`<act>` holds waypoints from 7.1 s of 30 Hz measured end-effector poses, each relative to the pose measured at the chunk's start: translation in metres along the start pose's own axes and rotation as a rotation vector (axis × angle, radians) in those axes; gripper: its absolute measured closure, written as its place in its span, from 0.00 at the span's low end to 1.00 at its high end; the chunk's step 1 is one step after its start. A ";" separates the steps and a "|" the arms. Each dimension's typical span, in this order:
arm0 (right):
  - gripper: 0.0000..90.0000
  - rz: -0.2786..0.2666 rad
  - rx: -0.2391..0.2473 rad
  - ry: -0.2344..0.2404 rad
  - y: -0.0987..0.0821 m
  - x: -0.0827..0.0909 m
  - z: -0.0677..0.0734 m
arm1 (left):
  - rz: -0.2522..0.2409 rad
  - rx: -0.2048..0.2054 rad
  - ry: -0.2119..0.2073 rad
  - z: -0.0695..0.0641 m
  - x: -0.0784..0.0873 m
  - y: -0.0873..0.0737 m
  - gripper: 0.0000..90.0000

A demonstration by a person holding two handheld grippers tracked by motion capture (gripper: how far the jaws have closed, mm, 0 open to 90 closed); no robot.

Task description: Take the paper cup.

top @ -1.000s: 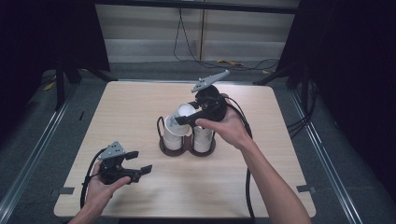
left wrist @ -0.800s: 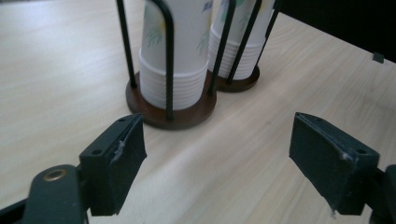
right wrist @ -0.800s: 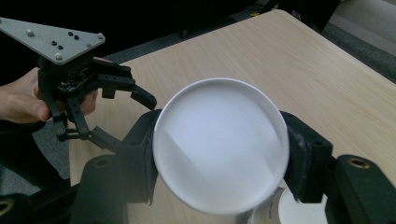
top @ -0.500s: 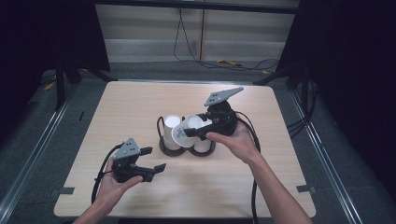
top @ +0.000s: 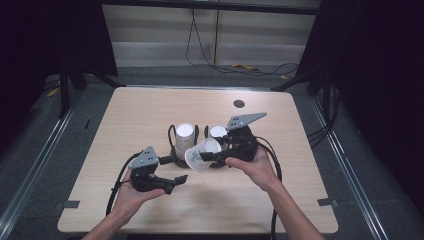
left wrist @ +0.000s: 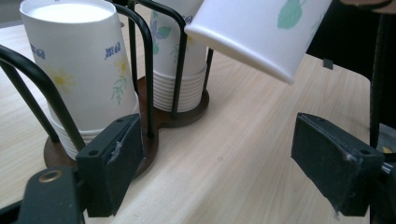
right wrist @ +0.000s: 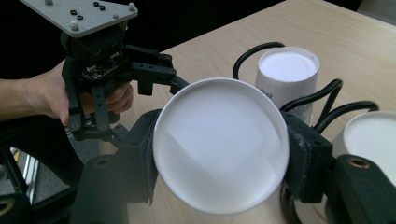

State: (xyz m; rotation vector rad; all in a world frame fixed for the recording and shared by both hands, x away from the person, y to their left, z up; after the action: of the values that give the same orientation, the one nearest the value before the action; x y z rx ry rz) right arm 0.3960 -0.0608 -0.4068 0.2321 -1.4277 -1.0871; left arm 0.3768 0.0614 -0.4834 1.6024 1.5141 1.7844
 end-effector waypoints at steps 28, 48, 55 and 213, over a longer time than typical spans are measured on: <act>0.43 -0.121 -0.104 0.112 -0.052 -0.027 0.006 | -0.016 -0.017 -0.105 -0.016 -0.007 -0.015 0.19; 0.43 -0.130 -0.110 0.173 -0.059 -0.037 0.018 | -0.001 -0.050 -0.130 -0.031 -0.017 -0.019 0.18; 0.42 -0.136 -0.112 0.190 -0.058 -0.038 0.019 | -0.018 -0.065 -0.138 -0.031 -0.018 -0.017 0.23; 0.31 0.467 0.262 0.169 -0.109 -0.077 0.036 | 0.471 -0.370 -0.144 -0.042 -0.040 -0.058 0.28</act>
State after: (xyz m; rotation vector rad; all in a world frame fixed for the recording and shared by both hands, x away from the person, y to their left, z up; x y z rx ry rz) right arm 0.3315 -0.0474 -0.5283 0.1602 -1.3789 -0.4887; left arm 0.3307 0.0322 -0.5450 1.9381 0.7206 1.9772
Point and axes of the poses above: each handheld gripper's, and its own axes: x roughly backward along the jaws, y roughly out of its top, z roughly to its left, the point moved 10 cm from there along -x, roughly forward along the jaws, and after that the axes turned 10 degrees about z, right-handed, at the moved point
